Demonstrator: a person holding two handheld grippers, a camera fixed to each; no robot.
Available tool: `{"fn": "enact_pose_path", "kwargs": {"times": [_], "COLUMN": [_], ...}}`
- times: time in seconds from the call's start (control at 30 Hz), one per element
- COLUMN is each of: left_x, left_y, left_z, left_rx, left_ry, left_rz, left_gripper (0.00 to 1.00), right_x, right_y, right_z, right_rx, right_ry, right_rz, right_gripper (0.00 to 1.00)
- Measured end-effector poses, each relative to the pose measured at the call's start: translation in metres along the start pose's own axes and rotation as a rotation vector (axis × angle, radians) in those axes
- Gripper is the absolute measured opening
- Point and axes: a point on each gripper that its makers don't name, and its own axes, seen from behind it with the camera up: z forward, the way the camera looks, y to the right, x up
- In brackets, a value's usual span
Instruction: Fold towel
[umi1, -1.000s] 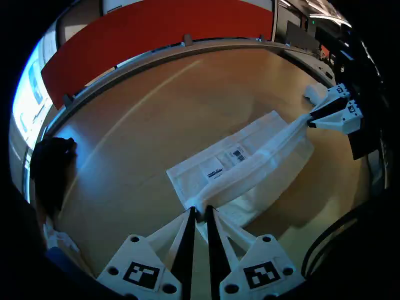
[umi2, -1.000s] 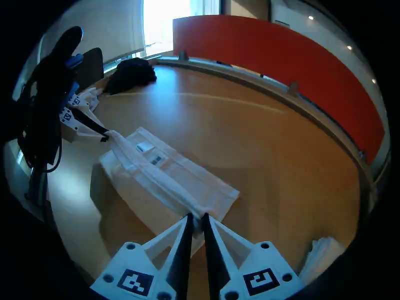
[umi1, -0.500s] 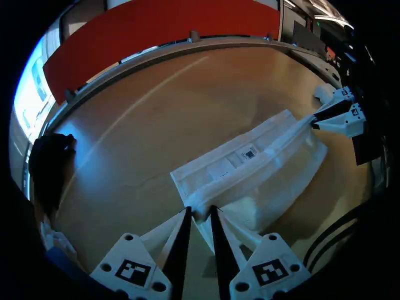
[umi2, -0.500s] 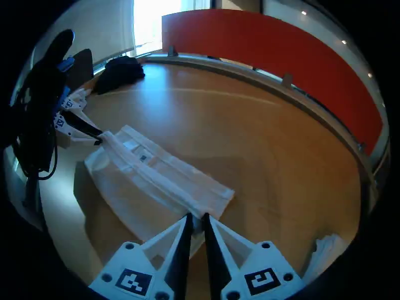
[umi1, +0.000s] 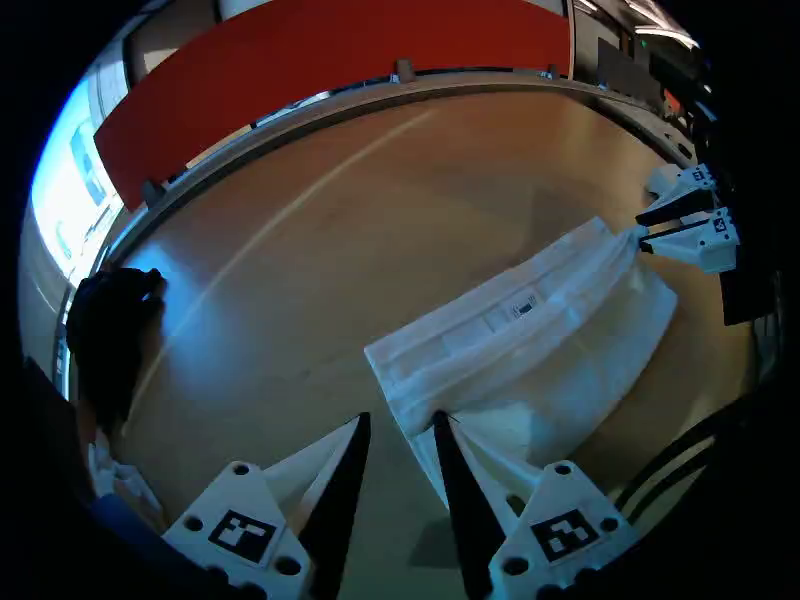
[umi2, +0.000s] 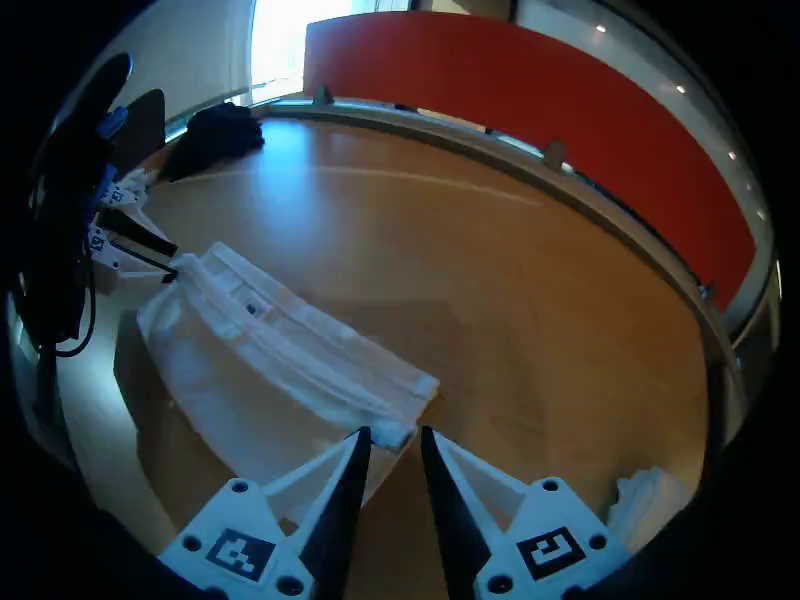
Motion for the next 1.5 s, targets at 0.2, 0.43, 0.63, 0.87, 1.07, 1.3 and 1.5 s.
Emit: {"fn": "enact_pose_path", "kwargs": {"times": [0.2, 0.43, 0.63, 0.87, 1.07, 1.3, 1.5], "left_x": [0.004, 0.004, 0.004, 0.008, 0.010, 0.010, 0.013], "left_y": [-0.008, -0.016, -0.026, -0.030, -0.032, -0.036, -0.039], "left_z": [-0.003, -0.007, -0.009, -0.010, -0.011, -0.009, -0.009], "left_rx": [0.017, 0.030, 0.059, 0.074, 0.079, 0.090, 0.096], "left_ry": [0.008, 0.018, 0.024, 0.031, 0.037, 0.035, 0.039], "left_rz": [-0.018, -0.045, -0.063, -0.076, -0.081, -0.093, -0.100], "left_gripper": [0.67, 0.93, 0.93, 0.93, 0.93, 0.93, 0.93], "right_x": [0.003, 0.004, 0.005, 0.007, 0.010, 0.012, 0.014], "right_y": [0.006, 0.015, 0.019, 0.020, 0.022, 0.029, 0.032], "right_z": [-0.002, -0.006, -0.007, -0.008, -0.009, -0.009, -0.010], "right_rx": [-0.019, -0.044, -0.057, -0.066, -0.072, -0.091, -0.094], "right_ry": [0.012, 0.028, 0.036, 0.044, 0.053, 0.062, 0.067], "right_rz": [-0.002, 0.014, 0.021, 0.013, 0.017, 0.023, 0.022], "right_gripper": [0.63, 0.90, 0.95, 0.96, 1.00, 1.00, 1.00]}}
